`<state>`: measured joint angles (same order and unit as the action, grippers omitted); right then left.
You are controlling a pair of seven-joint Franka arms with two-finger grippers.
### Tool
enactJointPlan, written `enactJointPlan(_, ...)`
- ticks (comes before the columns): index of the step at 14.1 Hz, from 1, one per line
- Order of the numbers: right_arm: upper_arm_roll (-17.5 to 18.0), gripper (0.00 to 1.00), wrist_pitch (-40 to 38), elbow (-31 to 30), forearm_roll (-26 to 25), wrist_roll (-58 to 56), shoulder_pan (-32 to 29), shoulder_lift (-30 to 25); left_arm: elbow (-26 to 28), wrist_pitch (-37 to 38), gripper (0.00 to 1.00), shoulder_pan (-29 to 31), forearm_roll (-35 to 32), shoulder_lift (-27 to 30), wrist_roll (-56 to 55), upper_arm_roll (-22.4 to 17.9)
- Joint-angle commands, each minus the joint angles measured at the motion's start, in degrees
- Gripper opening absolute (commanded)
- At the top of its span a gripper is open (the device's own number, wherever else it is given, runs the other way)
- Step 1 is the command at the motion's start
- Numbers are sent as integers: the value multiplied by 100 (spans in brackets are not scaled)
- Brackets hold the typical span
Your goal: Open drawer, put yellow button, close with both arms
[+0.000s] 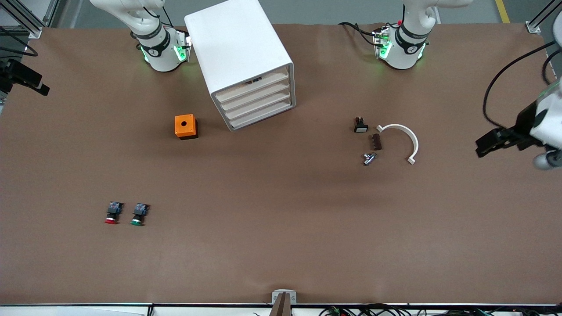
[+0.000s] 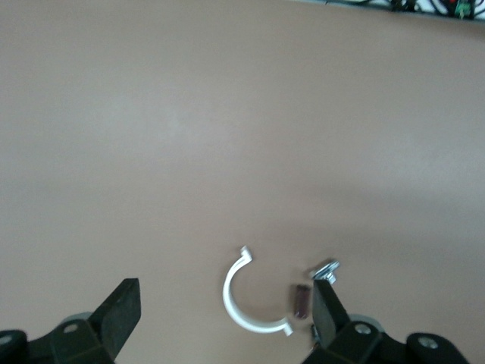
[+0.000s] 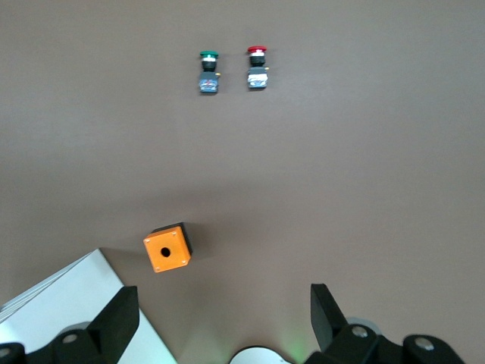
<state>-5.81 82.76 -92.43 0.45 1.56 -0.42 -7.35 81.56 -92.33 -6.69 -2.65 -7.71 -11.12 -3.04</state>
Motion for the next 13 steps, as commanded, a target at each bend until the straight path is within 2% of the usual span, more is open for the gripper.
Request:
enactJointPlan(1,10,100,126,-188,-282,20,173,-188,1123,-75,100,273,72,980,259,233)
enactJointPlan(3,10,100,126,-188,-282,20,173,-188,1318,21,100,230,72,1218,259,269)
enactJointPlan(8,-17,100,118,-197,-282,20,138,-188,1363,372,100,151,71,1465,417,436)
enactJointPlan(13,-26,100,109,-197,-212,29,130,-188,1319,557,100,186,186,1439,575,533)
